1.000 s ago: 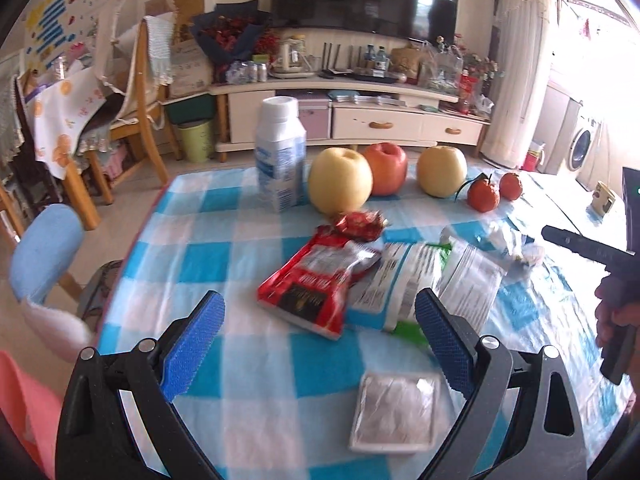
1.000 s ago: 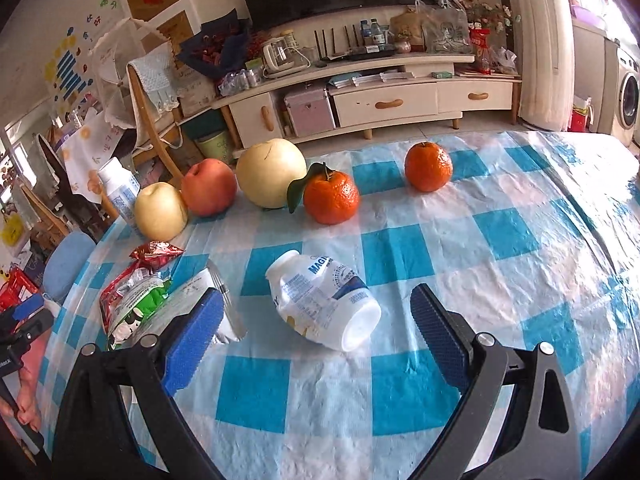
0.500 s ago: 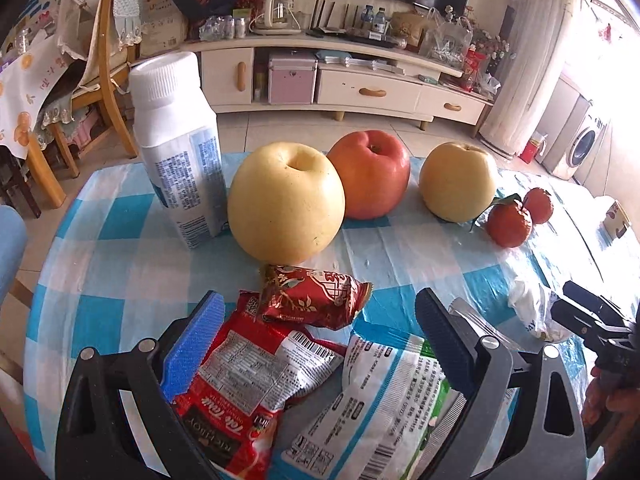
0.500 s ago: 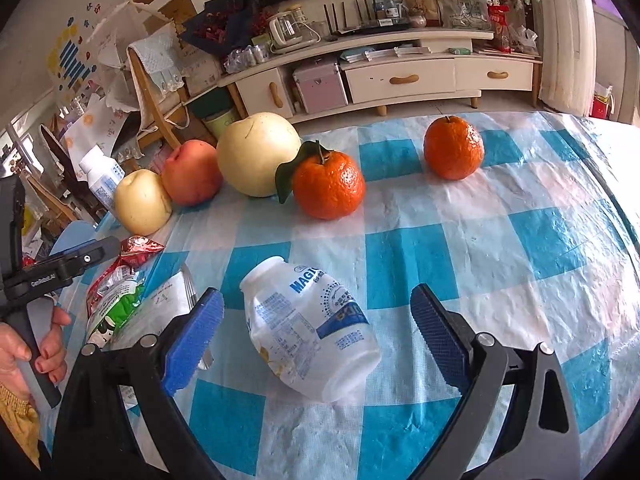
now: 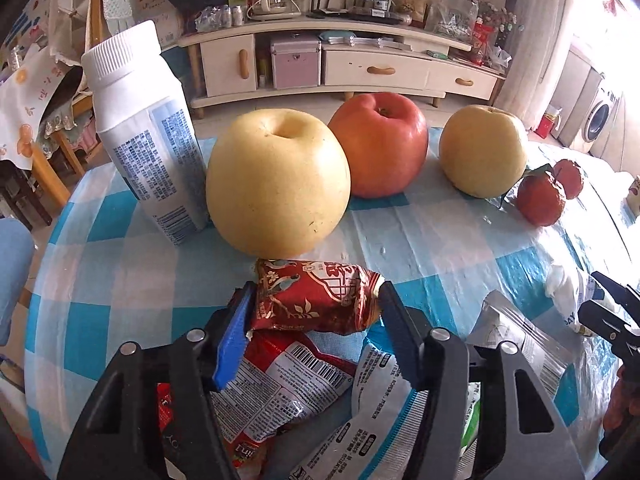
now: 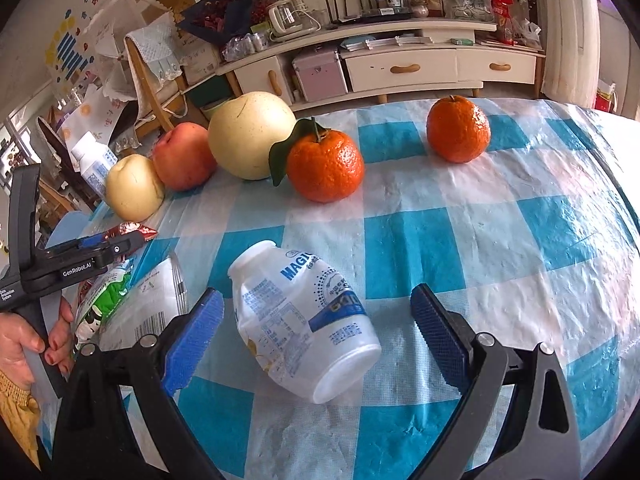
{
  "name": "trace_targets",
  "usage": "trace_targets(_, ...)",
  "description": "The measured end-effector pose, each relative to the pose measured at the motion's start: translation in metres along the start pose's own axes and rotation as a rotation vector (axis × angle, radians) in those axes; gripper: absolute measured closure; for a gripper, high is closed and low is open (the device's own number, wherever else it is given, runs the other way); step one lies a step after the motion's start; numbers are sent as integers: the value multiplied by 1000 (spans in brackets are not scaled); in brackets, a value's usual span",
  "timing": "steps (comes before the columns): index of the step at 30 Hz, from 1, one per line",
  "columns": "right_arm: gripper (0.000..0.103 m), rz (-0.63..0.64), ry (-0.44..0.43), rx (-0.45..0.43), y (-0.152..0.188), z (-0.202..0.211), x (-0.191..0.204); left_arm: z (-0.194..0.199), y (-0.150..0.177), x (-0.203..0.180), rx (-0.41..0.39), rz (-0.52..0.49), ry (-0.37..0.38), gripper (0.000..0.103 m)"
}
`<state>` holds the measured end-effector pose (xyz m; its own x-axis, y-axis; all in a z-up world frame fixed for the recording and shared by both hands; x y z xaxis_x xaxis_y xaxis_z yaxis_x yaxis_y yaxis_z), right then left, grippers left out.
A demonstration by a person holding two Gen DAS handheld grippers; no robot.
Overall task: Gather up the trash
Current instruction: 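Hold the red wrapper in the left tool while the right tool grasps the white MAGIC bottle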
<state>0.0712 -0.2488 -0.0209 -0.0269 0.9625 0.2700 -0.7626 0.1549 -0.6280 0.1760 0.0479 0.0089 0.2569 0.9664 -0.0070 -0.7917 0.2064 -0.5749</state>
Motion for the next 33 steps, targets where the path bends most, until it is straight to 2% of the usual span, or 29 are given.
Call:
trace_targets(6, 8, 68, 23, 18, 2, -3, 7, 7, 7, -4, 3, 6, 14, 53)
trace_targets(8, 12, 103, 38, 27, 4, -4, 10, 12, 11, -8, 3, 0, 19, 53)
trace_targets(16, 40, 244, 89, 59, 12, -4, 25, 34, 34, -14, 17, -24, 56, 53)
trace_targets(24, 43, 296, 28, 82, 23, 1, 41, 66, 74, -18, 7, 0, 102, 54)
trace_targets(27, 43, 328, 33, 84, 27, 4, 48, 78, 85, -17, -6, 17, 113, 54)
trace_targets(33, 43, 299, 17, 62, 32, 19, 51, 100, 100, -12, -33, 63, 133, 54)
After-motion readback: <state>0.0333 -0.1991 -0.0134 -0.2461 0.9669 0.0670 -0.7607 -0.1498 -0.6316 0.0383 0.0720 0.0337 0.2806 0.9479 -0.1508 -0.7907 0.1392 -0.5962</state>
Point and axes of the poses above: each gripper's, at about its wrist camera, not at the fingertips, and z roughly against the way its jaws point, x to its left, y to its underside, the point moved 1 cm from there along -z, roughly the way its jaws point, and after that the axes turned 1 degree about -x, right-handed, at the moved point
